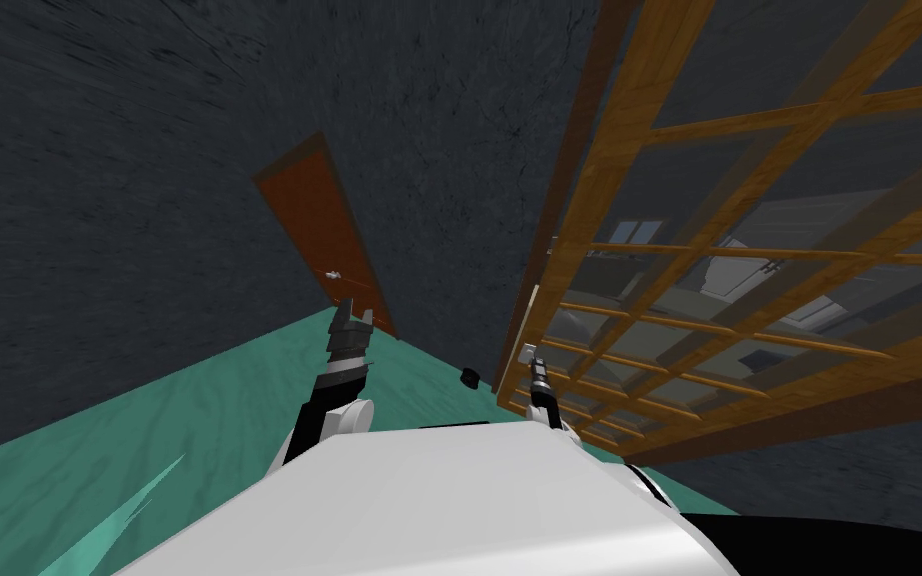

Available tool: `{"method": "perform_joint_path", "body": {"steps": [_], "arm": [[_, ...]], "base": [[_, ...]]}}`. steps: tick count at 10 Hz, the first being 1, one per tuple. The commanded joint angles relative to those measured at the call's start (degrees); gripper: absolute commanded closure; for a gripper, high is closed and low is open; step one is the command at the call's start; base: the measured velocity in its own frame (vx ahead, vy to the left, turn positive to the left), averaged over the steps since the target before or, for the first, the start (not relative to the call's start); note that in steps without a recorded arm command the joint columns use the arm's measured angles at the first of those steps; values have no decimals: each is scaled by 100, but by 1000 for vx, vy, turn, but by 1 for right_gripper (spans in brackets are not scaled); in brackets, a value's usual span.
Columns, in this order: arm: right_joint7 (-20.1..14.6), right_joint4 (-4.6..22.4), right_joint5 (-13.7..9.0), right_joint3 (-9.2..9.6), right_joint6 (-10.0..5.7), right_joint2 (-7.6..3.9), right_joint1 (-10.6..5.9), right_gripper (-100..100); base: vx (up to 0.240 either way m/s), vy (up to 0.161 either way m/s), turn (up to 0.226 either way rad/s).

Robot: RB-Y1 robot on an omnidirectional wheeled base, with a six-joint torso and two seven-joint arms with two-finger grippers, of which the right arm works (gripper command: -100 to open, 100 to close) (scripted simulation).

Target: Pull the door open

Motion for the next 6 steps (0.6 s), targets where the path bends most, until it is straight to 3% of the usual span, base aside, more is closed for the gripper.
{"method": "perform_joint_path", "body": {"steps": [1, 3, 5, 6], "arm": [[-156, -169, 41, 76, 106, 91, 64, 100], [-547, -174, 69, 76, 110, 81, 70, 100], [-634, -174, 69, 76, 110, 81, 70, 100], [-874, -176, 82, 77, 112, 76, 73, 100]], "base": [[-18, -3, 25], [-22, -4, 14], [-13, -4, 8], [-11, 3, 2]]}}
